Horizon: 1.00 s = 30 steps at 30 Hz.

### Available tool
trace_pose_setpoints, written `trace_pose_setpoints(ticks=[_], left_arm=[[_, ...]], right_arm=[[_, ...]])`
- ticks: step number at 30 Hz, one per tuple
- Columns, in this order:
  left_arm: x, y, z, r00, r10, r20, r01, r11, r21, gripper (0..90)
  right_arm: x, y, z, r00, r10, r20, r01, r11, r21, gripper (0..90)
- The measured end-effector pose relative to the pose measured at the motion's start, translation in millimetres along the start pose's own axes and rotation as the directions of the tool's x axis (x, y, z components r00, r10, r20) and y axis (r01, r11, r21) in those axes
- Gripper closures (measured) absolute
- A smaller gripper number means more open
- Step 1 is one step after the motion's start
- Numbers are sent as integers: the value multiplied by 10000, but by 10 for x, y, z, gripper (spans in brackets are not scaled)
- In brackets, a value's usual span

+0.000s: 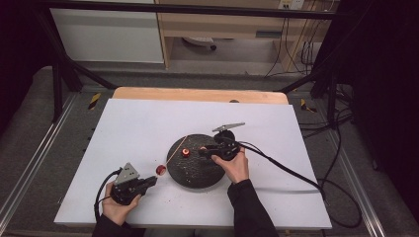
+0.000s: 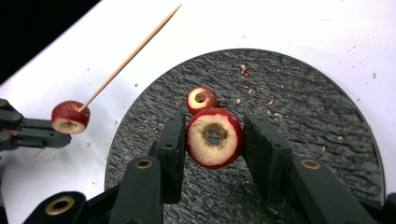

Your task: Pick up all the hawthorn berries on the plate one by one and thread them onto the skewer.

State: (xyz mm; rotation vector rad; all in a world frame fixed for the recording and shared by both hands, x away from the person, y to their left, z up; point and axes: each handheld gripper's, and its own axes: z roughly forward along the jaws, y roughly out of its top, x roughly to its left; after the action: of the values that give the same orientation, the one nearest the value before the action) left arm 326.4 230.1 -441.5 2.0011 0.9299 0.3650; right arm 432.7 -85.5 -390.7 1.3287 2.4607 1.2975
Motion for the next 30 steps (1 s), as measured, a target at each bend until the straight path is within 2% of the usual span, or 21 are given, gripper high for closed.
trace_pose_setpoints(ticks=[4,7,9,12,14,17,20,21,24,30], left_arm=[[-14,0,5,10000,24,17,-24,10000,-34,882],[-21,0,6,10000,25,24,-25,10000,-54,881],[-25,0,6,10000,13,31,-13,10000,-83,882],[-36,0,6,10000,4,33,-4,9999,-132,881],[-43,0,8,10000,-23,57,24,9999,-170,882],[-53,2,11,10000,-32,47,33,9997,-239,882],[-68,5,12,10000,-59,44,60,9995,-311,882],[-74,6,13,10000,-72,44,73,9994,-348,881],[-95,10,16,10000,-70,37,72,9991,-422,881],[-162,21,38,9999,9,133,-1,9985,-552,881]], right_arm=[[3,-104,-15,9994,317,-155,-327,9974,-638,612],[7,-190,-21,9962,751,-433,-800,9891,-1236,612],[7,-248,-25,9915,1086,-720,-1196,9777,-1724,613],[20,-312,-23,9863,1309,-1005,-1504,9638,-2204,612],[26,-345,-26,9813,1492,-1218,-1764,9498,-2582,612],[30,-375,-29,9775,1666,-1298,-1992,9312,-3054,613],[38,-391,-34,9694,1964,-1471,-2370,9046,-3543,613],[38,-395,-37,9667,2060,-1521,-2493,8925,-3760,614],[53,-384,-48,9586,2338,-1623,-2814,8644,-4167,614],[53,-341,-68,9441,2635,-1978,-3286,7990,-5037,614]])
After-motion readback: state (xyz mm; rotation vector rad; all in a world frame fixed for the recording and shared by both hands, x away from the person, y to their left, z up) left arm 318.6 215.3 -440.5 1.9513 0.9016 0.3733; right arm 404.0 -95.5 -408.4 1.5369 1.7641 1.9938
